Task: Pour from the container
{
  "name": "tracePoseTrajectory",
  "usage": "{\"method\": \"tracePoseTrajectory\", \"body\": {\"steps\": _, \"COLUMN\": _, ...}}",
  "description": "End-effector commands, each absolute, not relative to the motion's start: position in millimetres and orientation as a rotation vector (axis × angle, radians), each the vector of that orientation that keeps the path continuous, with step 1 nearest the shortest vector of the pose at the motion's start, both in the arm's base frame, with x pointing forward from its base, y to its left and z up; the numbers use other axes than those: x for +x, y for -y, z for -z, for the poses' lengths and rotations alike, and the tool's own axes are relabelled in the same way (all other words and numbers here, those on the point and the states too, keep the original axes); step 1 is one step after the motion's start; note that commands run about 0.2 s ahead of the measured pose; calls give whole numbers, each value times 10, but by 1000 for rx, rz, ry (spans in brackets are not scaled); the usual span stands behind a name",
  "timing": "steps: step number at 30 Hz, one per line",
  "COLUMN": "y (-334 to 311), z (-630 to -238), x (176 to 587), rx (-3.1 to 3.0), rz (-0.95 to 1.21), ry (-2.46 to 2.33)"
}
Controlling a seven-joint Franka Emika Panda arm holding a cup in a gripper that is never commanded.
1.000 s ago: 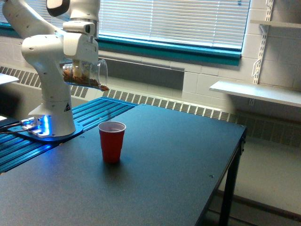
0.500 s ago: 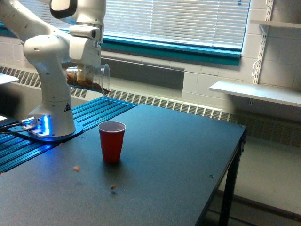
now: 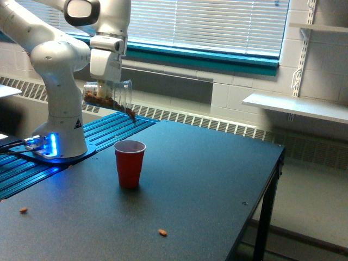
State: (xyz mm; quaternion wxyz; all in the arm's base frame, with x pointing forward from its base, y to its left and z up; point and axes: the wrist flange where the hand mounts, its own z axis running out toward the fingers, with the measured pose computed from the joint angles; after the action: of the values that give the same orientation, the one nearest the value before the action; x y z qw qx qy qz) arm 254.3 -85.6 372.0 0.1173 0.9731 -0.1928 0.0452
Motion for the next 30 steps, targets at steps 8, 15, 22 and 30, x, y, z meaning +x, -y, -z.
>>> {"method": "tracePoseTrajectory", "body": {"steps": 8, "y": 733, "z": -3510, "x": 2478, "rx": 2814, "rz": -48, "ry": 556}}
{"method": "tracePoseTrajectory", "body": {"steps": 15, "y": 720, "z": -3483, "x": 2461, "rx": 2796, "rz": -24, "ry": 540}}
{"method": "tracePoseTrajectory", "body": {"steps": 22, "y": 682, "z": -3434, "x": 2451, "rx": 2788, "rz": 13, "ry": 520}}
{"method": "tracePoseTrajectory", "body": {"steps": 30, "y": 606, "z": -3341, "x": 2472, "rx": 2783, "rz": 46, "ry": 480}}
